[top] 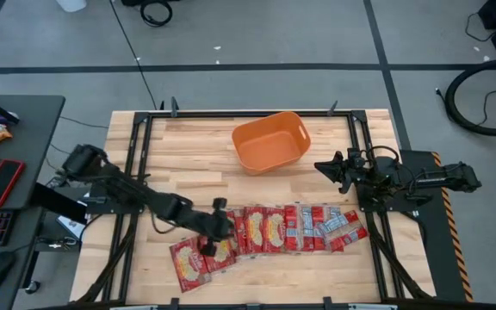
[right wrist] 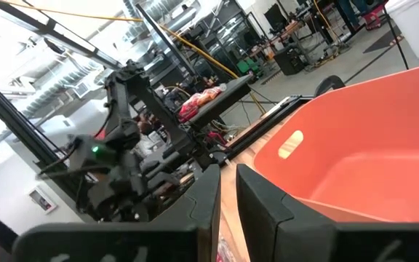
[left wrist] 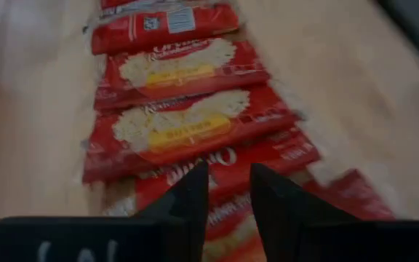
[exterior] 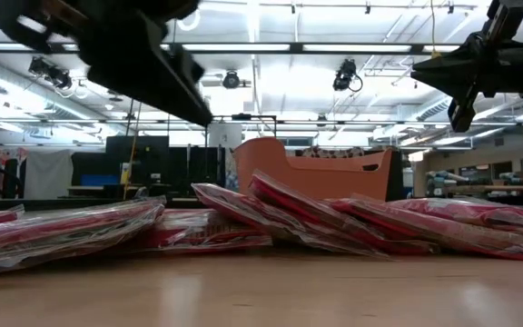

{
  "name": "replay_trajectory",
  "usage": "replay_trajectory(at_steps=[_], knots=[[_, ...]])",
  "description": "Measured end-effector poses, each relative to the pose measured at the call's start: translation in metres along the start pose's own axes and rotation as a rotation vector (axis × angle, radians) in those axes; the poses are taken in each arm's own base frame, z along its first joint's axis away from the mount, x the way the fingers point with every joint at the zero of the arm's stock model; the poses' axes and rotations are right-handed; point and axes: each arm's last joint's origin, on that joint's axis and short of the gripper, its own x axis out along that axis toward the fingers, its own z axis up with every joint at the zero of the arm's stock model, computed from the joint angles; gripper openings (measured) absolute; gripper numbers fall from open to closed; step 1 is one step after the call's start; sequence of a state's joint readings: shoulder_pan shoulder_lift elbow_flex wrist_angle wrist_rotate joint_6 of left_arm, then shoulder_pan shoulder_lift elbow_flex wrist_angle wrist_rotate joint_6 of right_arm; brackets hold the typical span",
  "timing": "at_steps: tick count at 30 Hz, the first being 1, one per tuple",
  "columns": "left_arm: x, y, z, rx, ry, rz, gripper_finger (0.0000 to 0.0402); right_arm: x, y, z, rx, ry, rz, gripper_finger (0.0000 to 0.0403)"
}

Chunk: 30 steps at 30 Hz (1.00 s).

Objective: Sort popcorn bags into baskets
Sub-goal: Put the red popcorn bag into the orange bin

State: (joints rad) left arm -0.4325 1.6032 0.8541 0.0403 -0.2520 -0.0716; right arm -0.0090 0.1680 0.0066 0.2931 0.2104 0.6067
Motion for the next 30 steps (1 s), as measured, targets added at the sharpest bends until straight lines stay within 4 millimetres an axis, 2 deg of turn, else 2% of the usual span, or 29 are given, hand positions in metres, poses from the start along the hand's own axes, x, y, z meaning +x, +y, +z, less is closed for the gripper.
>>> replay_trajectory(at_steps=[4,8,15,26,30], knots=[[0.018,-0.007,0.007,0.179,0.091,0.078,0.0129,0.000,0.000,0.000,0.001,-0.004,0.003,0.0052],[0.031,-0.016,0.003,0.405,0.189,0.118,0.0137,0.000,0.000,0.000,0.001,-0.004,0.003,0.0052],[0.036,-0.026,-0.006,0.677,0.266,0.185,0.0137,0.000,0.001,0.001,0.003,-0.010,0.007,0.0052],[0.038,-0.017,-0.006,0.693,0.295,0.185,0.0137,0.000,0.001,0.001,0.003,-0.011,0.006,0.0052],[0.044,-0.014,-0.013,0.724,0.333,0.149,0.0137,0.000,0.001,0.001,0.003,-0.011,0.005,0.0052]])
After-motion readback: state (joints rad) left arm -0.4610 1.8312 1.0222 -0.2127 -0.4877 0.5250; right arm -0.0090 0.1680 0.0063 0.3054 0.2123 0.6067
